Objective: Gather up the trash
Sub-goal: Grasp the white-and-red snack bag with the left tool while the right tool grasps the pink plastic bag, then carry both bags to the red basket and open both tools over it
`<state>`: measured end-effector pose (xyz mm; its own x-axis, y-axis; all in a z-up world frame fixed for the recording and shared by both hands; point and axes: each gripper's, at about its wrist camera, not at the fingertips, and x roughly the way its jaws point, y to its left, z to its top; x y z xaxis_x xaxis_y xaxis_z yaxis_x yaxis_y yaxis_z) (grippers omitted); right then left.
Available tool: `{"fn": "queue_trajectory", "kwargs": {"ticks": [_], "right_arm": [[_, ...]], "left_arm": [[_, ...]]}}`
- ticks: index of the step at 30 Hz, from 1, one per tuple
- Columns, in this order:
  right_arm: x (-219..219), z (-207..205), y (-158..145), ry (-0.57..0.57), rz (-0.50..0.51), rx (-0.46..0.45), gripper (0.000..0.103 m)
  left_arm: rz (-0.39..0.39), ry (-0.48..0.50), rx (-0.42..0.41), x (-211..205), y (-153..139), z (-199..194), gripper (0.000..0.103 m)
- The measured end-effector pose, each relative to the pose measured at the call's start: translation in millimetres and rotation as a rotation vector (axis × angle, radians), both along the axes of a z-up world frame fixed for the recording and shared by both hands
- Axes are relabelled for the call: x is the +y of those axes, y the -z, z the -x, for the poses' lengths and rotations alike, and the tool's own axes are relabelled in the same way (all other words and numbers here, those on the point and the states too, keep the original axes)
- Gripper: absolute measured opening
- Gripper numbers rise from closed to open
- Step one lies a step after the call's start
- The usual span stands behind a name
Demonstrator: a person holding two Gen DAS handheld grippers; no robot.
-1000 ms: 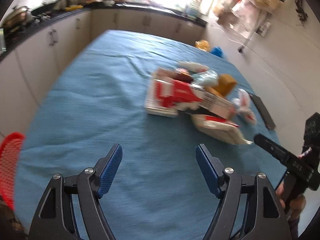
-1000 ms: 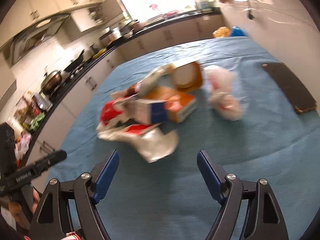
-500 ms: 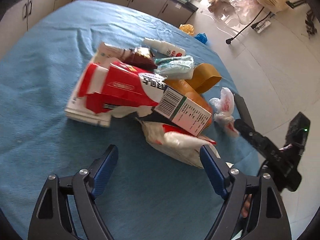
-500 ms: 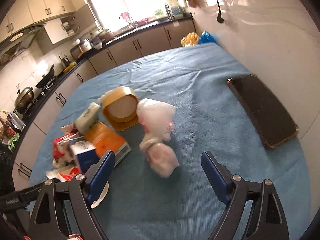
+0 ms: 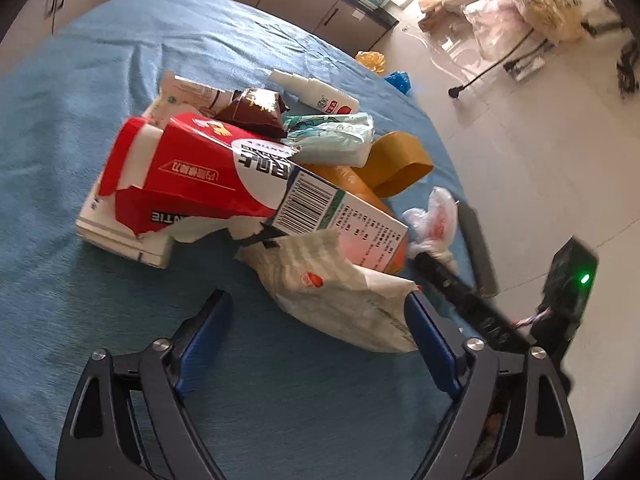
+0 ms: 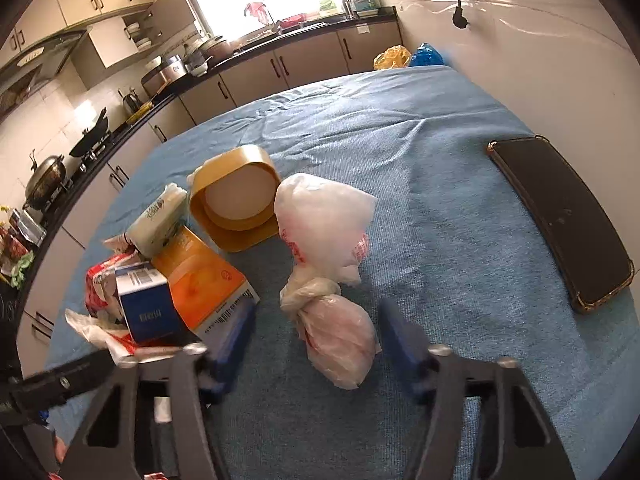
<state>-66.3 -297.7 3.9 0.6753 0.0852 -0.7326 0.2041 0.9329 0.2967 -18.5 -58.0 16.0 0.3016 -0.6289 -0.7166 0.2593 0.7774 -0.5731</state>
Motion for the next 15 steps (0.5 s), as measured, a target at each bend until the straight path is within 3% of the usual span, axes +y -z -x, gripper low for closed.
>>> {"fn": "queue_trajectory", "kwargs": {"ticks": [3,6,15], "right_arm": [[3.7,3.8,1.1,-0.013,0.011,0.007,0.032],[8.7,7.4,0.9,-0.031,0.022,0.007,0.031],[29.6,21.7,1.7,-0.09,0.018,-0.003,0.031]], "left_arm": [[0.085,-0.003,0.05,4.7,3.8,-1.7,0.09],[0.131,-0.008,0.067,9.5,6.1,-2.1,0.09],[0.055,0.02,0.016,-6.3,1.3,8.0,0.09]]}}
